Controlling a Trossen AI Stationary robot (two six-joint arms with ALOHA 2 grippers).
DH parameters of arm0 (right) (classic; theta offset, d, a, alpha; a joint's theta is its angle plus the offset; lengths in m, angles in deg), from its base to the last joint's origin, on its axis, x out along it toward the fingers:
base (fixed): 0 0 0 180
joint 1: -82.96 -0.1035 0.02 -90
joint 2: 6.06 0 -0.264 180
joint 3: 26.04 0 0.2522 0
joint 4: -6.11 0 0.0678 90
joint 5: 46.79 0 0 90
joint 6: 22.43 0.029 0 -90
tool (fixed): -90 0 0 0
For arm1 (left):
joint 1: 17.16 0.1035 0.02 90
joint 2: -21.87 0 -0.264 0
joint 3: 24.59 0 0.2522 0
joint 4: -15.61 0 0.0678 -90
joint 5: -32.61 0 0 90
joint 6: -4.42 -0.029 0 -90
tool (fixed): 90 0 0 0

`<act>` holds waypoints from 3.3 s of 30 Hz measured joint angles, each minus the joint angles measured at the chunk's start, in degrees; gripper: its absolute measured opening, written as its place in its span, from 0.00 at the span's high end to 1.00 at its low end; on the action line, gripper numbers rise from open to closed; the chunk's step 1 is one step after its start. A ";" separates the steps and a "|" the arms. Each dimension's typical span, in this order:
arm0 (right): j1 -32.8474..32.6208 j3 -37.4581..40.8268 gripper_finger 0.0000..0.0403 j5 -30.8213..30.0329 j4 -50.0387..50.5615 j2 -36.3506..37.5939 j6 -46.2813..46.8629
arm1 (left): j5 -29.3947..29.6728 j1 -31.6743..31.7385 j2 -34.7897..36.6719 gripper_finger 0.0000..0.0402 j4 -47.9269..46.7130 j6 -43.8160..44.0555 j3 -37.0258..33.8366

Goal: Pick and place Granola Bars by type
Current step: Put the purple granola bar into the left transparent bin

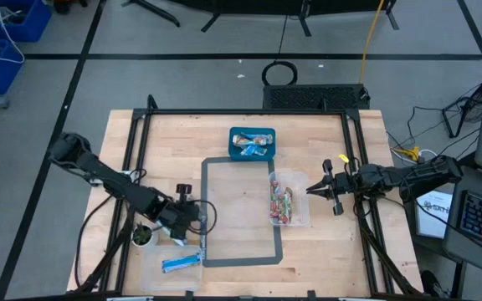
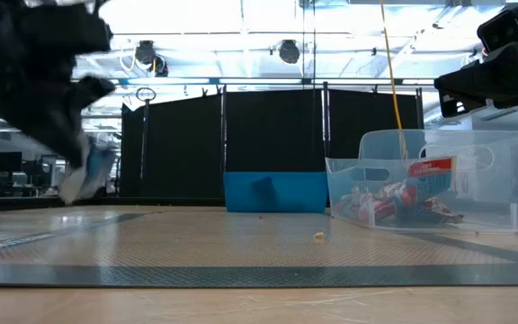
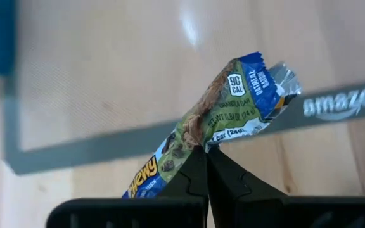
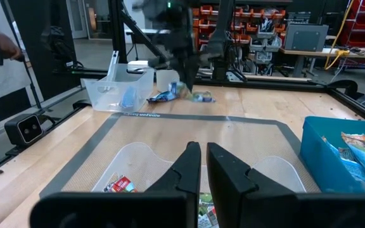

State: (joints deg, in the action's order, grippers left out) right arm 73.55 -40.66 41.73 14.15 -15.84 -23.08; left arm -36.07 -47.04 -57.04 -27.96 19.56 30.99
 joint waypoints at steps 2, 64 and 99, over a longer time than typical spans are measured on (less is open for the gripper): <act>0.00 0.00 0.95 0.02 0.00 -0.02 -0.01 | 2.06 -0.55 3.01 1.00 0.06 -0.56 0.00; 0.00 0.02 0.95 0.00 0.00 0.00 -0.01 | -22.53 -5.88 26.17 0.99 18.56 22.89 0.00; 0.00 0.01 0.95 0.00 0.00 0.00 0.00 | -21.83 -18.29 5.82 1.00 3.82 72.28 0.02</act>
State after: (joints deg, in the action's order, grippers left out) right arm 73.55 -40.65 41.73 14.15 -15.84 -23.08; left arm -57.90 -65.32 -51.22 -24.14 91.84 31.01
